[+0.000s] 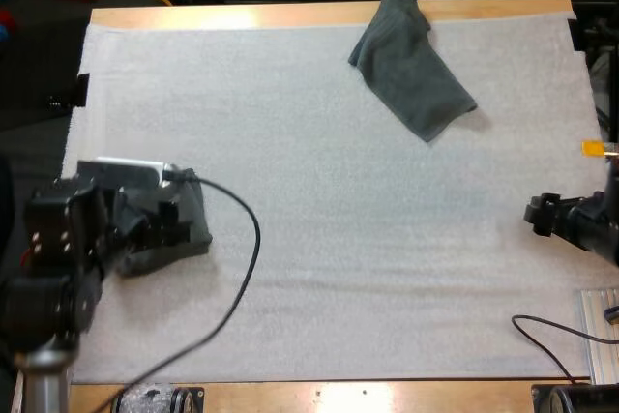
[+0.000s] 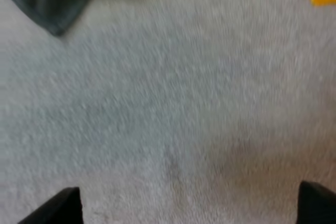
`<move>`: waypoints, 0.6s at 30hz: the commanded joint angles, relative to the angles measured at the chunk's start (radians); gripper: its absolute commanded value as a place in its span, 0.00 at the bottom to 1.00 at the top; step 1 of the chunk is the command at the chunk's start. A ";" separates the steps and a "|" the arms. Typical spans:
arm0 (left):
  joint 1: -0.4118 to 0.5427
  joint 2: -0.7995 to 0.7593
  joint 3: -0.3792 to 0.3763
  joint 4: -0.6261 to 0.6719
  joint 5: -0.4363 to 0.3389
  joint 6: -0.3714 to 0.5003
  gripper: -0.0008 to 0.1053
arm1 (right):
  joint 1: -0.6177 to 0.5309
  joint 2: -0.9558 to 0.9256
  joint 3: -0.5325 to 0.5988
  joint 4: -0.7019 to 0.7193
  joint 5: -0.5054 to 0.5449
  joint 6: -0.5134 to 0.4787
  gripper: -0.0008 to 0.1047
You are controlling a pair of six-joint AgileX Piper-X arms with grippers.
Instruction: Pick towel from pile, fold and stack
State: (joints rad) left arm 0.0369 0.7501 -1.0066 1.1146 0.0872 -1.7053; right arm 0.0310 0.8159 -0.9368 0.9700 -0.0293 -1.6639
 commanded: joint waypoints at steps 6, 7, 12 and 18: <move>-0.002 -0.163 -0.011 0.004 -0.017 0.006 0.67 | -0.004 -0.146 -0.003 0.014 0.011 -0.016 0.74; -0.002 -0.188 -0.011 0.008 -0.017 0.006 0.67 | -0.004 -0.169 -0.003 0.014 0.011 -0.016 0.74; -0.002 -0.327 -0.011 0.040 -0.017 0.006 0.67 | -0.004 -0.292 -0.003 0.031 0.011 -0.022 0.74; -0.002 -0.454 -0.011 0.066 -0.003 0.006 0.67 | -0.004 -0.427 -0.003 0.071 0.009 -0.024 0.74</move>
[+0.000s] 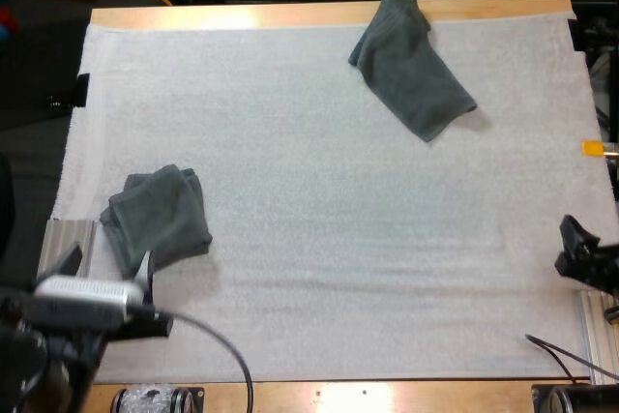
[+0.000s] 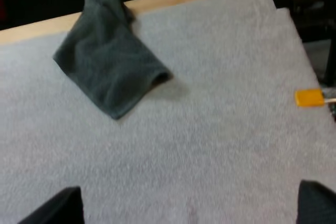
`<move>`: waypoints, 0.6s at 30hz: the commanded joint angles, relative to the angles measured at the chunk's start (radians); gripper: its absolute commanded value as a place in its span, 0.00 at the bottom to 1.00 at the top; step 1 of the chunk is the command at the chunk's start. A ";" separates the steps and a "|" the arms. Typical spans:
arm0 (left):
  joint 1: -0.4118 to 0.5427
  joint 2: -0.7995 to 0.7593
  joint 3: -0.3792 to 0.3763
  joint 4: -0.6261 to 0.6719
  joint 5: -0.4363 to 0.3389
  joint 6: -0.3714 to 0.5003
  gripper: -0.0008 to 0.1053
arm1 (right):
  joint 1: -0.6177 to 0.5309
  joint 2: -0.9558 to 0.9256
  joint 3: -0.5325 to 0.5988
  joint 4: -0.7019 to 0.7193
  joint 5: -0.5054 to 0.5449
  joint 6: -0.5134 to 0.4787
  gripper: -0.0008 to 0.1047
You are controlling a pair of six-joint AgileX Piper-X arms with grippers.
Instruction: Pick towel from pile, fold and stack
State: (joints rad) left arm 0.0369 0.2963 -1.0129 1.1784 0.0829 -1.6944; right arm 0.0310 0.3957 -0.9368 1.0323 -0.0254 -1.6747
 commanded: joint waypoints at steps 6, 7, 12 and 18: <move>-0.002 -0.103 -0.005 0.081 0.002 -0.005 0.67 | -0.004 -0.124 -0.003 0.048 0.005 -0.013 0.74; -0.002 -0.119 -0.005 0.091 0.002 -0.005 0.67 | -0.004 -0.139 -0.003 0.054 0.005 -0.013 0.74; -0.002 -0.207 -0.005 0.150 0.002 -0.005 0.67 | -0.004 -0.232 0.014 0.065 0.005 -0.013 0.73; -0.002 -0.320 -0.005 0.213 0.002 -0.005 0.67 | -0.004 -0.328 0.043 0.111 0.005 -0.012 0.73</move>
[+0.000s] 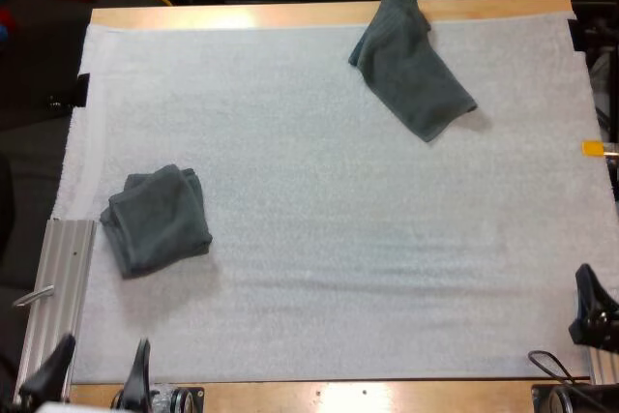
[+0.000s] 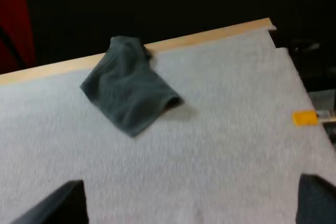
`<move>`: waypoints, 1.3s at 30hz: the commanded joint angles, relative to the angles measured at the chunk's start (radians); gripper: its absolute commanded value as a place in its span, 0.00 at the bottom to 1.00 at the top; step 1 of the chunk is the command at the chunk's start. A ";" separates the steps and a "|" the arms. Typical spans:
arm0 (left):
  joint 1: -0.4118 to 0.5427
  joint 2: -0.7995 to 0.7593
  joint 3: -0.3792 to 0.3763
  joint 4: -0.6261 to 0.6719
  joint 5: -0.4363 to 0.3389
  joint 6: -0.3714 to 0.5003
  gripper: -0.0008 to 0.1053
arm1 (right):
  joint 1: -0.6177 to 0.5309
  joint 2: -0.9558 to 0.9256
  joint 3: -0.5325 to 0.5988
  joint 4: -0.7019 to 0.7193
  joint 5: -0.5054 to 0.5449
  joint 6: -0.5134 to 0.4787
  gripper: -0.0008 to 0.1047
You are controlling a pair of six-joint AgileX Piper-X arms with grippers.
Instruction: Pick towel from pile, fold and stack
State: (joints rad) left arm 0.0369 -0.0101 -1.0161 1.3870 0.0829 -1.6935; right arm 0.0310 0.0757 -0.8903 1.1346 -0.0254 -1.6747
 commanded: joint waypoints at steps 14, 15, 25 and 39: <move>-0.002 -0.147 0.005 0.162 0.002 0.000 0.67 | -0.004 -0.131 0.010 0.086 0.005 -0.004 0.73; -0.002 -0.147 0.007 0.159 0.002 0.001 0.67 | -0.004 -0.131 0.010 0.090 0.006 -0.004 0.73; -0.002 -0.145 0.046 0.060 0.002 0.017 0.67 | -0.004 -0.131 0.126 0.001 0.007 -0.057 0.73; -0.002 -0.144 0.236 -0.138 0.002 0.051 0.67 | -0.004 -0.129 0.263 -0.137 0.007 -0.057 0.73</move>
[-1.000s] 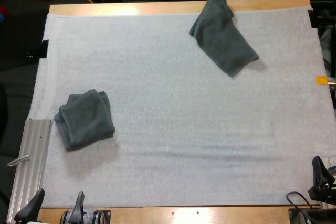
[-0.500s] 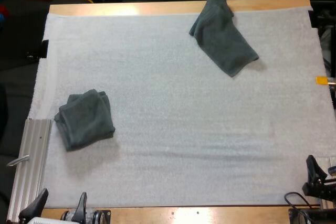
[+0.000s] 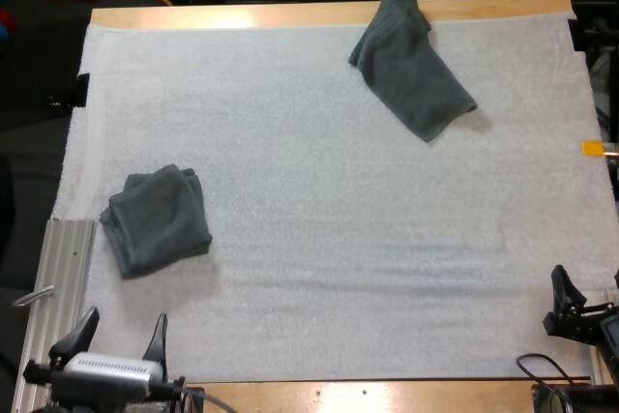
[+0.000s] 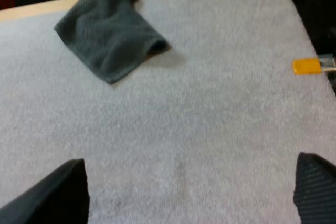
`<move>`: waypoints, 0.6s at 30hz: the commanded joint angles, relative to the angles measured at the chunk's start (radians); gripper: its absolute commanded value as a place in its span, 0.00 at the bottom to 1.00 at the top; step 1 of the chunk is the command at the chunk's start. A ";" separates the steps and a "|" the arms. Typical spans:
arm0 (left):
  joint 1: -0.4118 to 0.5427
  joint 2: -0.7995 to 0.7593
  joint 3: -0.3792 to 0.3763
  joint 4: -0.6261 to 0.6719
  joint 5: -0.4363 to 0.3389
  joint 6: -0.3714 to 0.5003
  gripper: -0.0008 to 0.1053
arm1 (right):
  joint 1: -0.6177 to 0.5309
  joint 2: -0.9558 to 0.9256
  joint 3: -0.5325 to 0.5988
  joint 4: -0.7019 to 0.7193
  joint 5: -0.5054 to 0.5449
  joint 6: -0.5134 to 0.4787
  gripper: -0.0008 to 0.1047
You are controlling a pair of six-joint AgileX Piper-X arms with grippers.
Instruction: Pick towel from pile, fold and stack
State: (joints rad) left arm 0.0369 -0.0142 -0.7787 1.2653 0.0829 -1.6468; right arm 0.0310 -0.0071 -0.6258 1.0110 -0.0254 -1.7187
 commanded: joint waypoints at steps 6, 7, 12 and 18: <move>-0.002 -0.139 0.149 -0.082 0.002 0.037 0.67 | -0.004 -0.046 0.044 -0.011 0.007 -0.013 0.73; -0.002 -0.139 0.170 -0.089 0.002 0.037 0.67 | -0.004 -0.046 0.051 -0.011 0.007 -0.013 0.73; -0.002 -0.131 0.221 -0.126 0.002 0.037 0.67 | -0.004 -0.046 0.094 0.011 0.007 -0.013 0.73; -0.002 -0.131 0.221 -0.128 0.002 0.037 0.67 | -0.004 -0.046 0.103 0.013 0.007 -0.013 0.73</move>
State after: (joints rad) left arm 0.0369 -0.0121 -0.5522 1.1501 0.0852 -1.6102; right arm 0.0310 -0.0053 -0.5188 1.0283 -0.0254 -1.7187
